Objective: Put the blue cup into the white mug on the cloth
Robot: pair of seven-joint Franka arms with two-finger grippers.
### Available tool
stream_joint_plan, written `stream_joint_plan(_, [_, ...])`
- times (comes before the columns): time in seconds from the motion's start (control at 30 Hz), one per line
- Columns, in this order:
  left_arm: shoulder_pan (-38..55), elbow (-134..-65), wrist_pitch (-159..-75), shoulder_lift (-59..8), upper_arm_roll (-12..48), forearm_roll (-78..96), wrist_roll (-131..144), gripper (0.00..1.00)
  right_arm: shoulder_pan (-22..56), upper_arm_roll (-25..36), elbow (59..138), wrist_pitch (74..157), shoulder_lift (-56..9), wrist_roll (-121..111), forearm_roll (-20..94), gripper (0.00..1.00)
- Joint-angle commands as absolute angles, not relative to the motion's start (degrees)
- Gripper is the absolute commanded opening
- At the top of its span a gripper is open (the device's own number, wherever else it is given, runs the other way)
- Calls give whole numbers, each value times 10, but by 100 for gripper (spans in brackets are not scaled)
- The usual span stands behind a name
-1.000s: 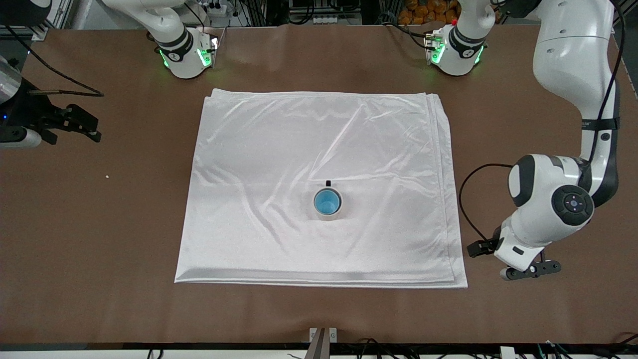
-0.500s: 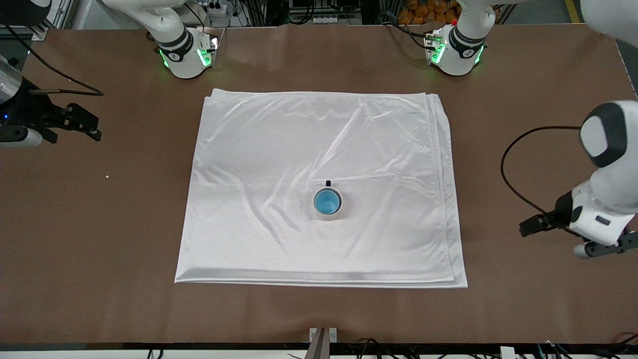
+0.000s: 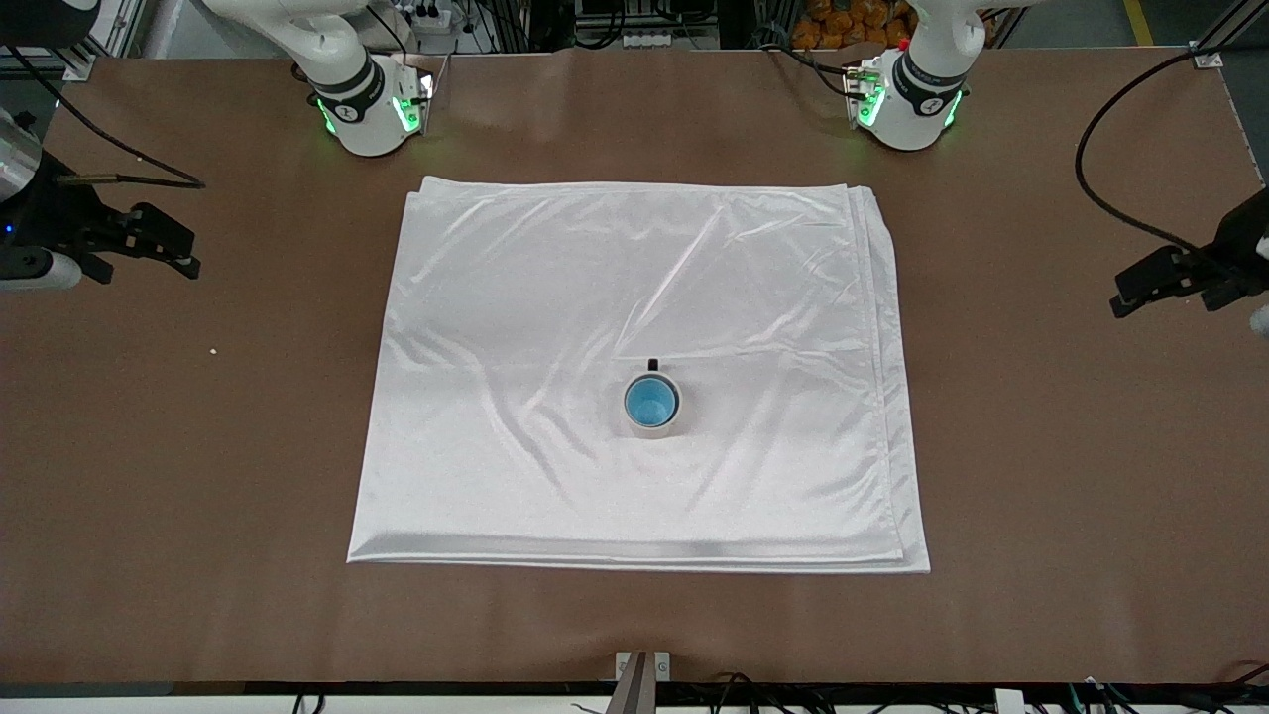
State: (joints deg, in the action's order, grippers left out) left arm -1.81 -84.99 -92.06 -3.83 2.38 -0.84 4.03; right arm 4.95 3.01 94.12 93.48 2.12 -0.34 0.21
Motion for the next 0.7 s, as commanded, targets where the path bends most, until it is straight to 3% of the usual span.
stream_joint_plan(0.0, [-18,-881,-907,2,29,4,25,100,41,25,949,932,34,-11,9,100])
stream_joint_plan(0.67, [-16,-931,-846,74,36,5,-7,100,41,25,950,933,34,-11,9,100])
